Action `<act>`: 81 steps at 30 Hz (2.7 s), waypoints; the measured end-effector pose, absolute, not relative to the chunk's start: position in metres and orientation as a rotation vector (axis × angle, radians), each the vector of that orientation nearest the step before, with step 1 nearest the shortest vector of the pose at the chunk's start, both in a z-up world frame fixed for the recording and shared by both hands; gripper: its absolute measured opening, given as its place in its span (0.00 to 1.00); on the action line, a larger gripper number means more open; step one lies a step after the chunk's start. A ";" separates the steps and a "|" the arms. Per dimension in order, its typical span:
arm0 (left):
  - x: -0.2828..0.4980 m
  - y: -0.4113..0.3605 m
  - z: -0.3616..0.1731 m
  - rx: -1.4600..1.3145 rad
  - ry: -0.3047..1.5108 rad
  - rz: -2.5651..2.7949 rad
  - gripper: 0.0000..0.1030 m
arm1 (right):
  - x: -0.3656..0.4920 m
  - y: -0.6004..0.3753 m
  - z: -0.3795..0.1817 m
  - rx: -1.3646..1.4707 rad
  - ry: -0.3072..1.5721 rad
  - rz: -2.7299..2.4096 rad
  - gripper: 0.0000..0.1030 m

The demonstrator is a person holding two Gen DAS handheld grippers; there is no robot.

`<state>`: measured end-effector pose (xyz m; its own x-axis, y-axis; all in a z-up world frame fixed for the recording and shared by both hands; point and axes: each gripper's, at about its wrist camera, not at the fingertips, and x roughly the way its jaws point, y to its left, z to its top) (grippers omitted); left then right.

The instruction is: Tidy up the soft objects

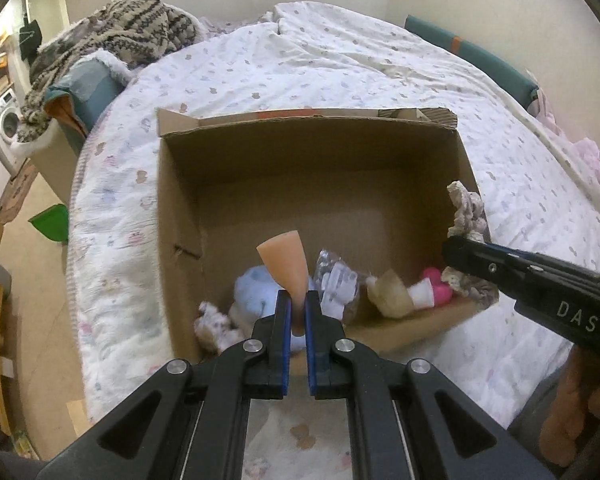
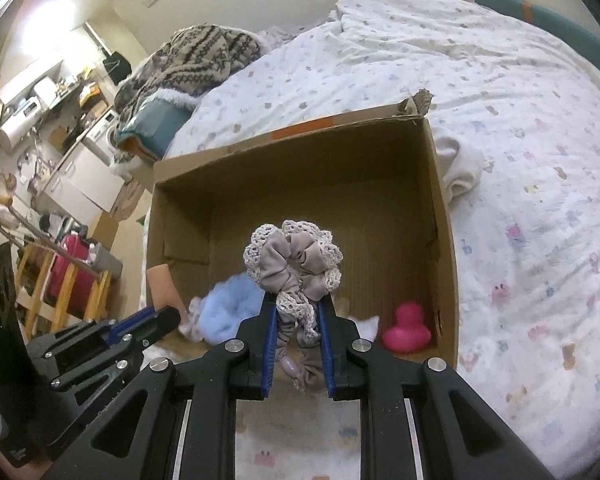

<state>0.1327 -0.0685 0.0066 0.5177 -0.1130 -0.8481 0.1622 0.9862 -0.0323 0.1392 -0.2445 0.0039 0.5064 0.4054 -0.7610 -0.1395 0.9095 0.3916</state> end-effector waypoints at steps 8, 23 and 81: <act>0.154 -0.085 -0.021 0.046 1.068 -0.209 0.06 | 0.152 -0.255 -0.026 0.400 1.038 0.338 0.20; 0.157 -0.100 -0.044 0.097 1.096 -0.213 0.14 | 0.159 -0.243 -0.059 0.431 1.169 0.358 0.20; 0.007 0.006 0.057 0.016 0.698 0.061 1.00 | 0.016 -0.247 0.034 0.171 0.713 0.160 1.00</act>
